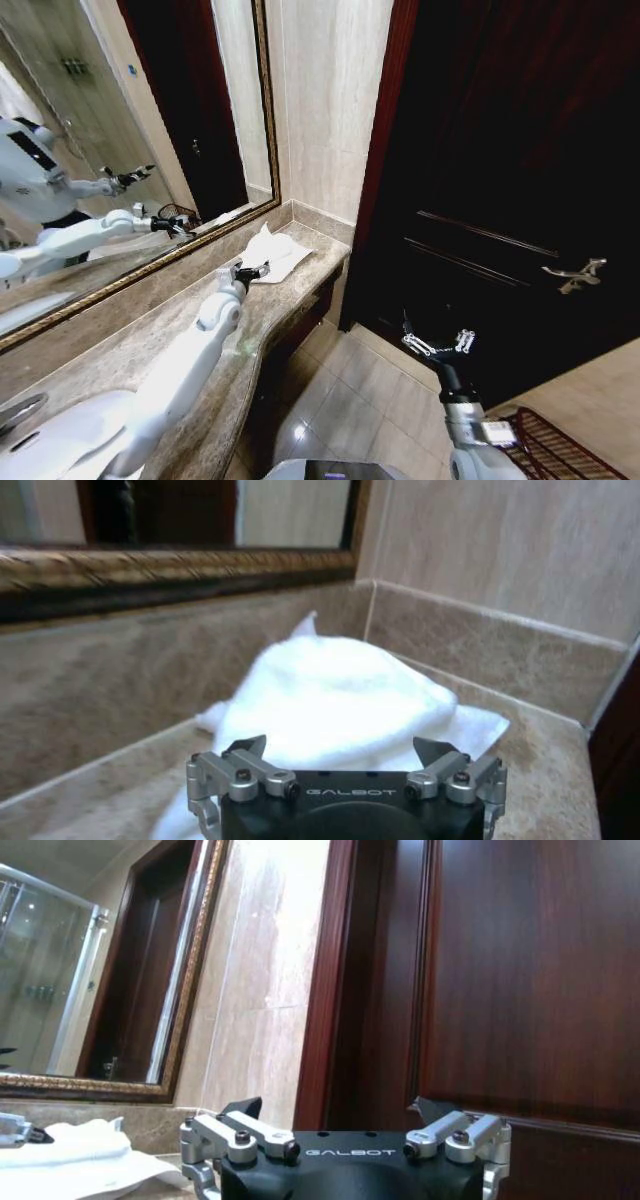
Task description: Discard the used towel into the hamper.
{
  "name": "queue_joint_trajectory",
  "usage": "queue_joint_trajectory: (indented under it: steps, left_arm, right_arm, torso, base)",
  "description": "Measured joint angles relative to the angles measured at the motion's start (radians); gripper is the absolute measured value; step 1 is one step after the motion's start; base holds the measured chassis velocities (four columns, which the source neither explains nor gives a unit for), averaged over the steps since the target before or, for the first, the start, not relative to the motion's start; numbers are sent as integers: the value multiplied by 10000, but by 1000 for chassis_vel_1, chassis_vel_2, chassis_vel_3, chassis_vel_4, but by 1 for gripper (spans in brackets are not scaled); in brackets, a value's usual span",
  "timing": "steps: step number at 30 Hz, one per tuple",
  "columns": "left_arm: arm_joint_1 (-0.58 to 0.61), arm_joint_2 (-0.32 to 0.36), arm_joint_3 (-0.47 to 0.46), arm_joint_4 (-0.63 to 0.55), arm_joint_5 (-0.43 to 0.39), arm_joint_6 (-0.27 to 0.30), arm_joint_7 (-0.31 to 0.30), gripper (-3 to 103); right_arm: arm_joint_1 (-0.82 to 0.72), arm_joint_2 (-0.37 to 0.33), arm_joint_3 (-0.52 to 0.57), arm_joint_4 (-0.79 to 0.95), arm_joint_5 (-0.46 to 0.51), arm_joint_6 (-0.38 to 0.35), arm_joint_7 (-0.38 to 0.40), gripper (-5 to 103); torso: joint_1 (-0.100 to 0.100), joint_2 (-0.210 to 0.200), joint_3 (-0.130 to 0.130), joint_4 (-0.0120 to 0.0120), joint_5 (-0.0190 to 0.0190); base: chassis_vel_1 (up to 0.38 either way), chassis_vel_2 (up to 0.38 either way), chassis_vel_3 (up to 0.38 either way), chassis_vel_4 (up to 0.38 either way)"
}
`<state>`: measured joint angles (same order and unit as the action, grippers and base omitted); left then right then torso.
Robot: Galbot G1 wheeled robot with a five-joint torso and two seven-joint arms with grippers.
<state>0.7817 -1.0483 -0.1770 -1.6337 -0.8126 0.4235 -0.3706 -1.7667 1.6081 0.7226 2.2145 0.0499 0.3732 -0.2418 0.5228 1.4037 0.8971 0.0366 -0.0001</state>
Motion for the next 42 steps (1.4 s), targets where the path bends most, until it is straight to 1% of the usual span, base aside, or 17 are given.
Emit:
queue_joint_trajectory:
  steps: [2,3,5,8,13,14,16,18,22,23,26,27,32,33,35,39,42]
  left_arm:
    - [-323,2,329,296,-94,45,-48,99]
    - [-486,-6,505,482,-100,50,-57,96]
    - [-707,-21,721,765,-48,49,-55,98]
    - [-1138,-25,1154,1501,472,-104,49,101]
    - [-1546,-64,1515,2322,820,-306,271,89]
    - [-1546,-64,1515,2322,820,-306,271,89]
    - [-1725,-127,1621,2665,788,-468,334,78]
    - [-1785,-154,1648,2783,780,-528,352,78]
    - [-1983,-304,1745,3126,720,-663,390,56]
    - [-1983,-304,1745,3126,720,-663,390,56]
    - [-1949,-462,1739,3138,674,-693,339,45]
    - [-1949,-462,1739,3138,674,-693,339,45]
    - [-1908,-540,1652,3143,657,-808,260,19]
    - [-1908,-540,1652,3143,657,-808,260,19]
    - [-1899,-534,1599,3120,641,-816,237,9]
    - [-1831,-512,1512,3053,635,-842,229,4]
    - [-1749,-498,1416,2938,597,-855,223,4]
  right_arm:
    - [5,0,19,-19,17,6,9,100]
    - [6,0,36,-31,29,14,14,100]
    - [7,0,52,-44,51,23,19,100]
    - [8,0,103,-77,107,57,33,100]
    - [32,0,167,-138,170,99,51,100]
    - [32,0,167,-138,170,99,51,100]
    - [48,0,179,-139,188,100,51,100]
    - [50,0,186,-139,196,100,50,100]
    - [50,0,235,-133,256,99,46,100]
    - [50,0,235,-133,256,99,46,100]
    - [52,0,255,-120,286,92,45,100]
    - [52,0,255,-120,286,92,45,100]
    - [41,0,283,-104,298,93,47,100]
    - [41,0,283,-104,298,93,47,100]
    - [43,0,297,-107,303,121,47,100]
    - [45,0,301,-113,315,148,48,100]
    - [42,0,303,-115,322,170,49,100]
  torso:
    - [0,0,0,0,2]
    - [0,0,0,0,2]
    - [0,0,0,0,1]
    - [0,0,0,-1,1]
    - [0,1,-1,0,1]
    - [0,1,-1,0,1]
    - [0,1,-1,0,1]
    - [0,1,-1,0,2]
    - [0,1,-2,1,3]
    - [0,1,-2,1,3]
    - [-1,1,-2,1,3]
    - [-1,1,-2,1,3]
    - [0,1,-1,0,1]
    - [0,1,-1,0,1]
    - [0,1,-1,0,0]
    - [0,1,-1,0,1]
    - [0,1,-1,0,0]
  base:
    - [0,0,0,0]
    - [0,0,0,0]
    - [0,0,0,0]
    - [0,0,0,0]
    - [0,0,0,0]
    - [0,0,0,0]
    - [0,0,0,0]
    - [0,0,0,0]
    - [0,0,0,0]
    - [0,0,0,0]
    - [0,0,0,0]
    - [0,0,0,0]
    - [0,0,0,0]
    - [0,0,0,0]
    - [0,0,0,0]
    - [0,0,0,0]
    - [0,0,0,0]
